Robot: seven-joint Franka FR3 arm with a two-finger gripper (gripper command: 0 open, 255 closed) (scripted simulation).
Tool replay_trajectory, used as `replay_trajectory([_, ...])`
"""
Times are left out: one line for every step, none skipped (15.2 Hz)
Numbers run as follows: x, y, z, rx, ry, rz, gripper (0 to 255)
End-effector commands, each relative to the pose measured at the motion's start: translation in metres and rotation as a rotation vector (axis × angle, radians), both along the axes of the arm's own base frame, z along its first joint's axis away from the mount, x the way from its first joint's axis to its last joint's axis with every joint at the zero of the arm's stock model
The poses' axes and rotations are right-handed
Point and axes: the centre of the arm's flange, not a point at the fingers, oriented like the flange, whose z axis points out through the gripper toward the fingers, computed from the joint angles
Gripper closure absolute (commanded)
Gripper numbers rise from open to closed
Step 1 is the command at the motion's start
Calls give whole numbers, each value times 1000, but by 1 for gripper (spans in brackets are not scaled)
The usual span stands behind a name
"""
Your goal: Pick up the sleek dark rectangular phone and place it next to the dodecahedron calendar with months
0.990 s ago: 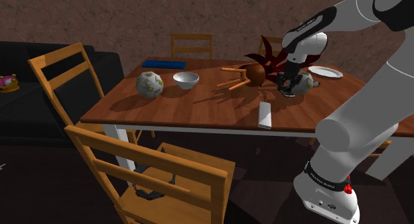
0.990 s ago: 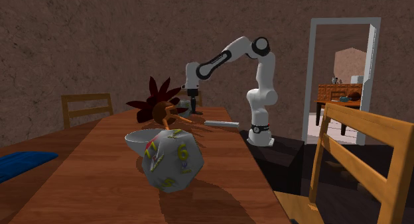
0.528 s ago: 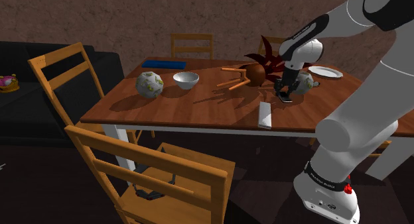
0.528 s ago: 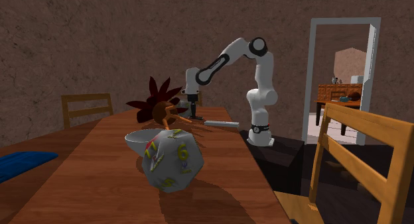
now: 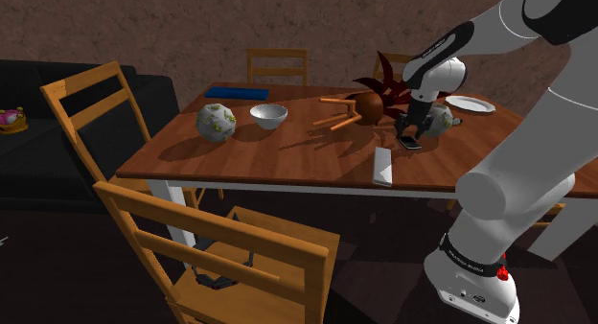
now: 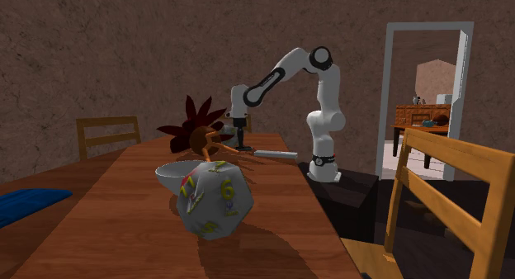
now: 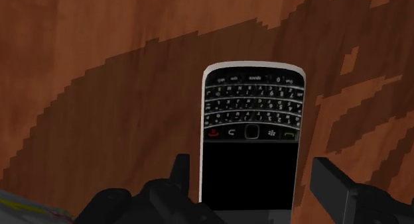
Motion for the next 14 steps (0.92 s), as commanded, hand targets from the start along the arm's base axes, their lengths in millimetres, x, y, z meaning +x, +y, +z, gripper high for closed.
replay_trajectory([0, 0, 0, 0, 0, 0, 0])
replay_trajectory([0, 0, 0, 0, 0, 0, 0])
replay_trajectory([0, 0, 0, 0, 0, 0, 0])
replay_trajectory([0, 0, 0, 0, 0, 0, 0])
replay_trajectory([0, 0, 0, 0, 0, 0, 0])
replay_trajectory([0, -1, 13, 0, 0, 0, 0])
replay_trajectory([-1, -2, 26, 0, 0, 0, 0])
replay_trajectory([-1, -2, 39, 0, 0, 0, 0])
replay_trajectory([-1, -3, 50, 0, 0, 0, 0])
replay_trajectory([-1, -3, 50, 0, 0, 0, 0])
replay_trajectory([-1, -3, 50, 0, 0, 0, 0])
replay_trajectory([-1, -3, 50, 0, 0, 0, 0])
replay_trajectory([-1, -3, 50, 0, 0, 0, 0])
replay_trajectory([-1, -3, 50, 0, 0, 0, 0])
